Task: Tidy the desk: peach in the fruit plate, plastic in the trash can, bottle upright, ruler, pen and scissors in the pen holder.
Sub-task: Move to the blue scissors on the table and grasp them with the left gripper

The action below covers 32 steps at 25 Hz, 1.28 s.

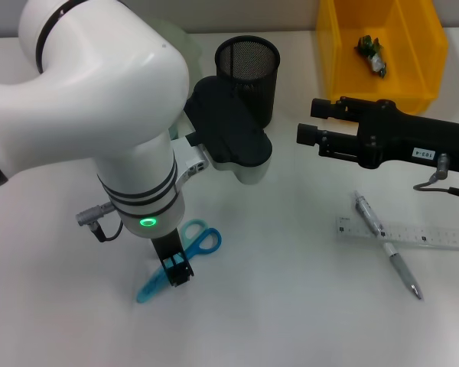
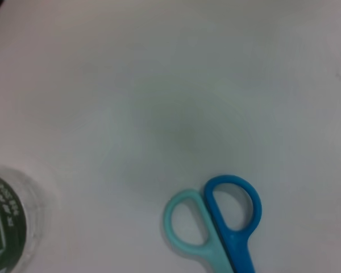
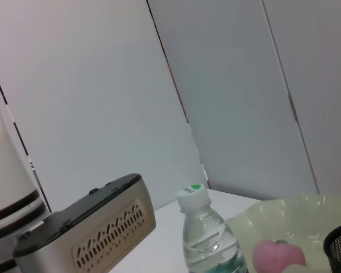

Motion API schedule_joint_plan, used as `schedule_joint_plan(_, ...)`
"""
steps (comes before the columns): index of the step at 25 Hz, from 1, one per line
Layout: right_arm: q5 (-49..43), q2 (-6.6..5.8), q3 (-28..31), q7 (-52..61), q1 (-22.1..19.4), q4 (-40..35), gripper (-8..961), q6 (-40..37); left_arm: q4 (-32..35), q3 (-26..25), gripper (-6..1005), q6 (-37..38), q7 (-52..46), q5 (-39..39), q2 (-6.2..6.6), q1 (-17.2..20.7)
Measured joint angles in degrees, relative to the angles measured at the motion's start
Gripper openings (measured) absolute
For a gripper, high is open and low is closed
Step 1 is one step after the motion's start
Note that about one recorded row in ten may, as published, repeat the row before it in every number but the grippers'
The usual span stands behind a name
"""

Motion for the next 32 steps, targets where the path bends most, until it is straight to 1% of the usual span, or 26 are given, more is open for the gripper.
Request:
schedule_joint_plan(12, 0.0, -0.09, 0.0, -0.04, 0.4, 0.0, 651, -0.01, -0.44, 0.78, 385, -0.11, 0.18, -0.01, 0.0, -0.61)
schedule_joint_plan(20, 0.0, -0.09, 0.0, -0.05, 0.49, -0.03, 650, -0.01, -0.81, 0.81, 318, -0.12, 0.18, -0.01, 0.0, -0.83)
schedule_joint_plan(32, 0.0, -0.09, 0.0, -0.05, 0.58, -0.25, 651, -0.01, -2.5, 0.94, 254, -0.22, 0.25, 0.0, 0.0, -1.53)
